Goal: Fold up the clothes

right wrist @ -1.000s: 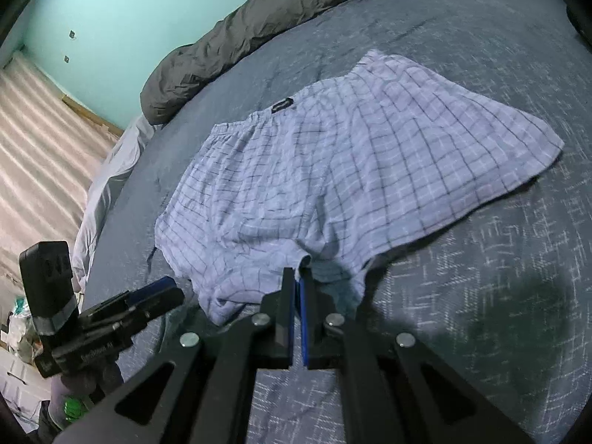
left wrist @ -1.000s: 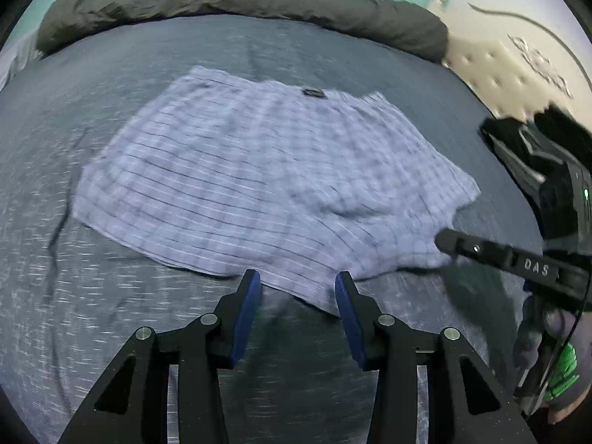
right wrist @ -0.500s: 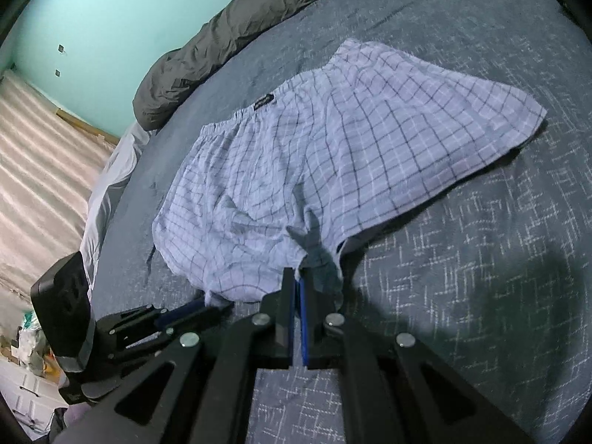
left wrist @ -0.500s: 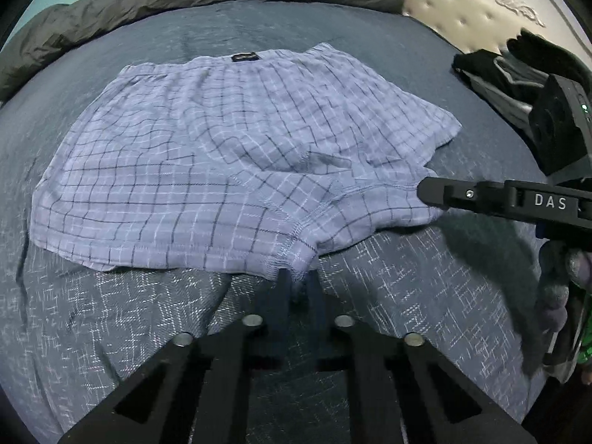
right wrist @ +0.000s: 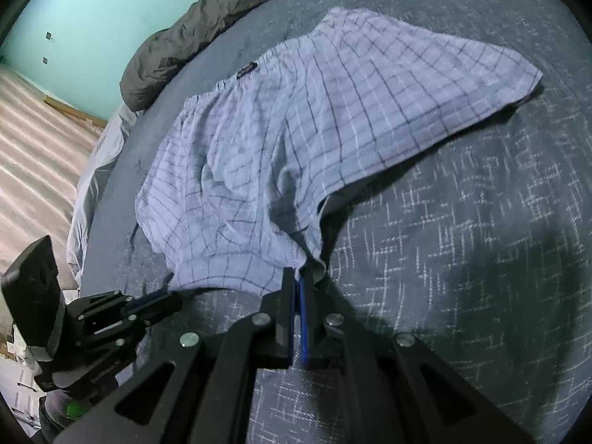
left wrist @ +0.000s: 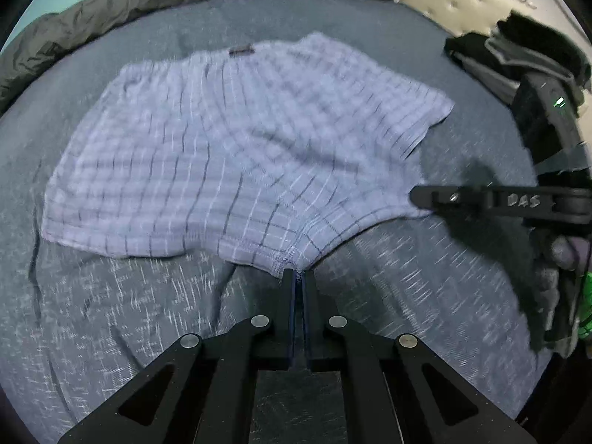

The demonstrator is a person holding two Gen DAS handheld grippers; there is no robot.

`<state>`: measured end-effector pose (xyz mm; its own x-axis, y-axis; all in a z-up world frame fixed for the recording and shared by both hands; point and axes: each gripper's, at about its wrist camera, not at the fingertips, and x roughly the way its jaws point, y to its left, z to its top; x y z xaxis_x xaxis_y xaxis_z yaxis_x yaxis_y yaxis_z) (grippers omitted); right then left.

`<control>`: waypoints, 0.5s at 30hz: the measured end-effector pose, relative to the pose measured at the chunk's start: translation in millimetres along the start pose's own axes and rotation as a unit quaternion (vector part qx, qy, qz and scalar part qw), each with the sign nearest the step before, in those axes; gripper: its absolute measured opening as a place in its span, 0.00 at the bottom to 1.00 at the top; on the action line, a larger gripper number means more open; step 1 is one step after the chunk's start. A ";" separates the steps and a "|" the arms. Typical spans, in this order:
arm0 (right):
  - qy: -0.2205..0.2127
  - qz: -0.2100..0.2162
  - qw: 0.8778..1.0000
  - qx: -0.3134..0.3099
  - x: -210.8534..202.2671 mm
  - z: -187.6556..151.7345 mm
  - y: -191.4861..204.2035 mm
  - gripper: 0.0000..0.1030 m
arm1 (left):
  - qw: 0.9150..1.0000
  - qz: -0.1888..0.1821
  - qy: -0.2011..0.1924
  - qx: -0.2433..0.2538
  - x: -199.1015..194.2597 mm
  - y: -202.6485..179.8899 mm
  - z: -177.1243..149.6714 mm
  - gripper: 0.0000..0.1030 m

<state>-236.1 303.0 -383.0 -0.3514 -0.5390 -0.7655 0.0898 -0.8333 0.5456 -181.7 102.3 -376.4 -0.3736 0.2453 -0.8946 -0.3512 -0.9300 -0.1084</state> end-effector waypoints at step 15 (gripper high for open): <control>-0.120 0.000 0.991 0.051 -67.7 22.6 -31.3 0.05 | 0.997 -0.026 -0.054 -0.046 -41.5 29.6 12.4 0.06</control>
<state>-236.1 368.4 -340.6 -0.5649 -0.4842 -0.6682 -0.0011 -0.8093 0.5874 -187.3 68.0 -337.1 -0.4484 0.3176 -0.8355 -0.2935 -0.9352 -0.1980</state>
